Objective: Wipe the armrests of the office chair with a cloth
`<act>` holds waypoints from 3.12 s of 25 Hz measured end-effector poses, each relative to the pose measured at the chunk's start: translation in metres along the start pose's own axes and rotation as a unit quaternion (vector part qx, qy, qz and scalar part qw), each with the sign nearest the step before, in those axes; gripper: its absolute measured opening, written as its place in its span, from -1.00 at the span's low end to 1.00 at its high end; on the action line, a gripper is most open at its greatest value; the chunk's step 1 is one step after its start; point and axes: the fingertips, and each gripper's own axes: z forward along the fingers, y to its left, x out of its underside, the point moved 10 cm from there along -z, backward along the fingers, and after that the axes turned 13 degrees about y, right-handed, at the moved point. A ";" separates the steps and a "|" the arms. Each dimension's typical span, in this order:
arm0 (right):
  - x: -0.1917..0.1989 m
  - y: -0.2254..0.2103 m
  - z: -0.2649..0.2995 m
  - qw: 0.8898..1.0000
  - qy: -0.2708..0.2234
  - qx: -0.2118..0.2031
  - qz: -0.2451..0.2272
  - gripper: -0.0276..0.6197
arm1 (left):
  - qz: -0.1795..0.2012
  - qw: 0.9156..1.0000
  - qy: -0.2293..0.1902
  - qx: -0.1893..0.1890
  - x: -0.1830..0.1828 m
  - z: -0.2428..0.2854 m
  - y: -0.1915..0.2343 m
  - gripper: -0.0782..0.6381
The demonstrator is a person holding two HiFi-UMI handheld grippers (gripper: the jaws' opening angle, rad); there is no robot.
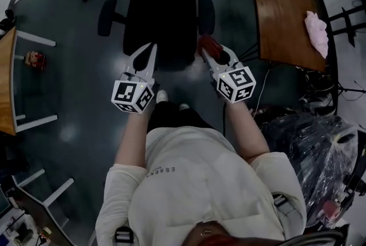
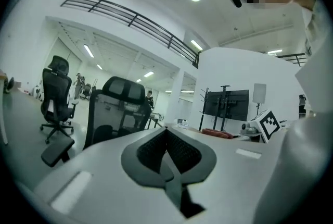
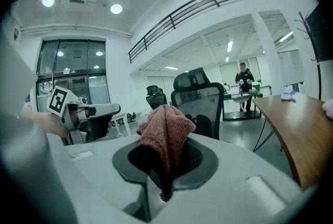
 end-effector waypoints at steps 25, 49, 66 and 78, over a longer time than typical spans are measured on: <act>0.091 0.257 -0.123 0.994 -0.022 0.107 -0.001 -0.76 | 0.011 0.999 -0.018 0.034 0.047 -0.289 -0.027 -0.74; 0.126 0.375 -0.218 0.987 -0.084 0.130 -0.036 -0.76 | 0.021 0.998 -0.035 0.054 0.078 -0.389 -0.090 -0.73; 0.143 0.394 -0.251 0.990 -0.074 0.114 -0.047 -0.76 | 0.014 0.999 -0.031 0.042 0.099 -0.410 -0.119 -0.74; 0.148 0.392 -0.256 0.989 -0.070 0.116 -0.054 -0.76 | 0.022 0.999 -0.026 0.031 0.106 -0.419 -0.128 -0.73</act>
